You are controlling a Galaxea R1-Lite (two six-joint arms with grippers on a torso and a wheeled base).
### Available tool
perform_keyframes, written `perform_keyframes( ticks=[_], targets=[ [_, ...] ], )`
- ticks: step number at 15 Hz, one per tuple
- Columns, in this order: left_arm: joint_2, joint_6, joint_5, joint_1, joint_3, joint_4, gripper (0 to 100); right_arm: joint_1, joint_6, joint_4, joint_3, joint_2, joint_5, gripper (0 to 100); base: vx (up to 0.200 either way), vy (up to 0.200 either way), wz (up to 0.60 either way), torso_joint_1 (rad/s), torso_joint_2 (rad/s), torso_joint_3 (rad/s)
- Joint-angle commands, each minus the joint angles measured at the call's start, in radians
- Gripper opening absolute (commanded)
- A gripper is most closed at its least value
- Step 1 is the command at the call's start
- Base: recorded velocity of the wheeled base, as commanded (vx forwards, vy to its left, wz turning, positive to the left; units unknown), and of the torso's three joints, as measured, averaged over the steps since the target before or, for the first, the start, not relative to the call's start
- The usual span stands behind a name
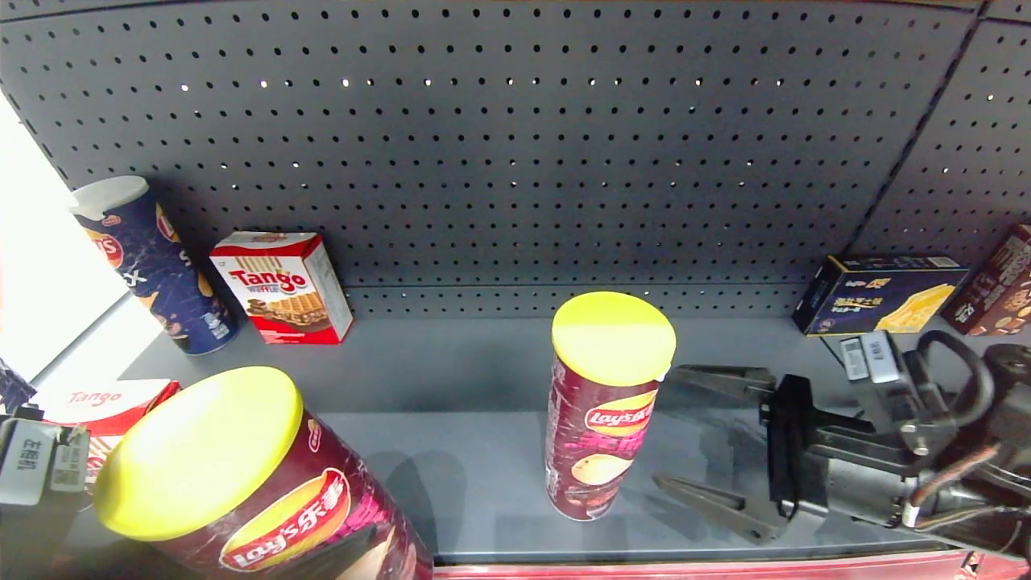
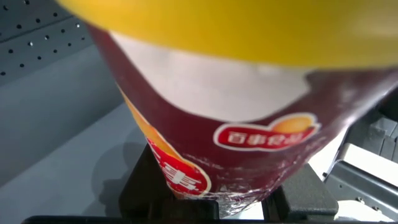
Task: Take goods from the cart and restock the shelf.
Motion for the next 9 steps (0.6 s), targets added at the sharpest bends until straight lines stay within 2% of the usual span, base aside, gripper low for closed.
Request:
perform_keyframes(
  ticks=[1,4,6,7,9],
  targets=[
    [-0.015,0.0,0.0,0.0,0.015,0.0,0,-0.087,0.0,0.012,0.109,-0.217,-0.017,100,0.0,0.0,0.0,0.0,0.0,0.0],
    [-0.037,0.0,0.002,0.0,0.029,0.0,0,-0.147,0.001,0.081,0.169,-0.399,-0.246,100,0.0,0.0,0.0,0.0,0.0,0.0],
    [-0.04,0.0,0.002,0.001,0.027,0.0,0,-0.202,0.0,0.177,0.23,-0.559,-0.355,100,0.0,0.0,0.0,0.0,0.0,0.0],
    [-0.04,0.0,0.002,0.001,0.023,0.0,0,-0.203,0.0,0.254,0.255,-0.652,-0.421,100,0.0,0.0,0.0,0.0,0.0,0.0],
    [-0.038,0.0,0.0,0.001,0.015,0.0,0,-0.202,0.0,0.515,0.264,-0.876,-0.591,100,0.0,0.0,0.0,0.0,0.0,0.0]
  ],
)
